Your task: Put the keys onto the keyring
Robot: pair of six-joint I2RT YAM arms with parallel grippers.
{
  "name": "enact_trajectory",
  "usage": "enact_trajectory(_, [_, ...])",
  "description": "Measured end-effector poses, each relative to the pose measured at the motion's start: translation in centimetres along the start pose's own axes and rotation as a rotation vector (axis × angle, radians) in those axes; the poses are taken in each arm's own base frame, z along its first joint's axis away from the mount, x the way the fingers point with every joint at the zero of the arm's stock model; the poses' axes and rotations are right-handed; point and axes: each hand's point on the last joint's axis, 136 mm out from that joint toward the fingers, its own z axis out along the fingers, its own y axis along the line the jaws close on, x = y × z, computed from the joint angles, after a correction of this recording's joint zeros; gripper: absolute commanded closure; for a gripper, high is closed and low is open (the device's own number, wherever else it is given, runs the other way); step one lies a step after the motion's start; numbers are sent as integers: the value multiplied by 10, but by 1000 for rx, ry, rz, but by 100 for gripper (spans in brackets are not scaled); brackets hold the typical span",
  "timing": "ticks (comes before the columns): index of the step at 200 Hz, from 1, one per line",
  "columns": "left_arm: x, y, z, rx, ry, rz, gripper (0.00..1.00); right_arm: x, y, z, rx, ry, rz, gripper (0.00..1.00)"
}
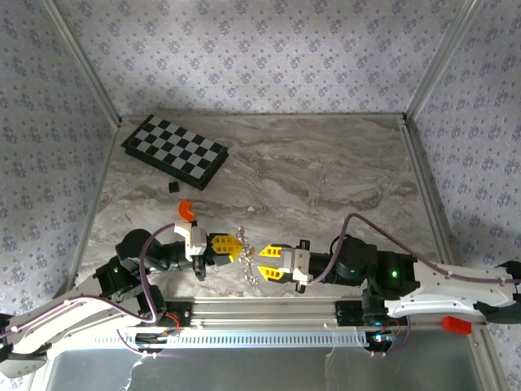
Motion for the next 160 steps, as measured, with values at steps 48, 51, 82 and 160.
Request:
enact_trajectory(48, [-4,-6,-6,24,-98,1,100,-15,-16,-6,63,-27,110,69])
enact_trajectory(51, [-4,-7,-6,25,-101,2,100,-17,-16,-7,64,-31,118,69])
enact_trajectory(82, [-13,-14,-17,43,-152,17,100,-35,-20,-6,54,-58,174,71])
enact_trajectory(160, [-17,-25,-21,102,-167,31,100,-39,-1,15,-57,-30,214,78])
